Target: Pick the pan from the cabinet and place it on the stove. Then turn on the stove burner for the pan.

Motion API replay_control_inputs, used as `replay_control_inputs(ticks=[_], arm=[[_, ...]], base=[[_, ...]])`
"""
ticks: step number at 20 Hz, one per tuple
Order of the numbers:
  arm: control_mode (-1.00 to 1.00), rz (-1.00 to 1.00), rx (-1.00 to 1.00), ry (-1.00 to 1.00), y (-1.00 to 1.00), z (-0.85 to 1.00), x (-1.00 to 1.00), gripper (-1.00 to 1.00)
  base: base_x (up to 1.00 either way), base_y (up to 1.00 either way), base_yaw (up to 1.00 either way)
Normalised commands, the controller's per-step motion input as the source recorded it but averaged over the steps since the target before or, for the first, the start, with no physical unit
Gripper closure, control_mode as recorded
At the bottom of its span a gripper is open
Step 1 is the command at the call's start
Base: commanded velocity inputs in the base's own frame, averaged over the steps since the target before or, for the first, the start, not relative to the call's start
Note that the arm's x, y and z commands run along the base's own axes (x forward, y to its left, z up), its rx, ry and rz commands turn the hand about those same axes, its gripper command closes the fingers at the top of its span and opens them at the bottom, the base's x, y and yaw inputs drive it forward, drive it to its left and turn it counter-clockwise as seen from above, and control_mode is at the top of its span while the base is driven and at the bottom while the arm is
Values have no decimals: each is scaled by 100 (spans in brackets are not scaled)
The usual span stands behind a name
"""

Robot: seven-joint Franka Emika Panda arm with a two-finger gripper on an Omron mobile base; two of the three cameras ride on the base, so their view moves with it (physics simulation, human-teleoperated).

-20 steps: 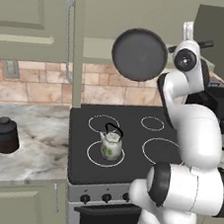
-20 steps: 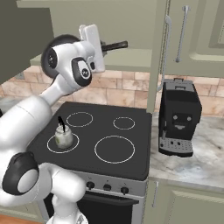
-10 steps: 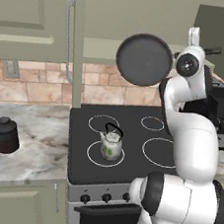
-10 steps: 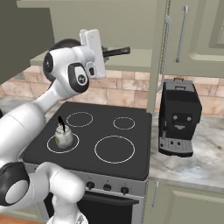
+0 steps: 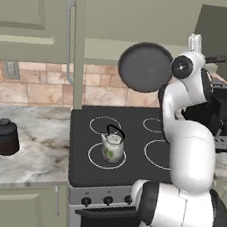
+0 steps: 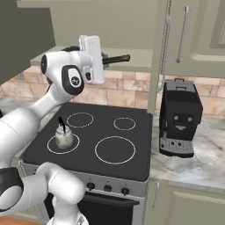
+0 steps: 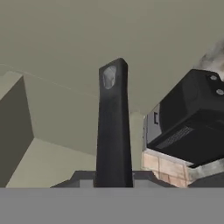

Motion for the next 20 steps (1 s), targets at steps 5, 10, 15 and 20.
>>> replay_control_inputs(ticks=[5, 10, 15, 20], arm=[[-100, -10, 0, 8, 0, -14, -1, 100], [-100, -11, 0, 6, 0, -11, -2, 100], [-100, -12, 0, 7, 0, -5, -1, 100], [-100, -11, 1, 6, 0, -1, 0, 100]], base=[[0, 0, 0], [0, 0, 0], [0, 0, 0], [0, 0, 0]])
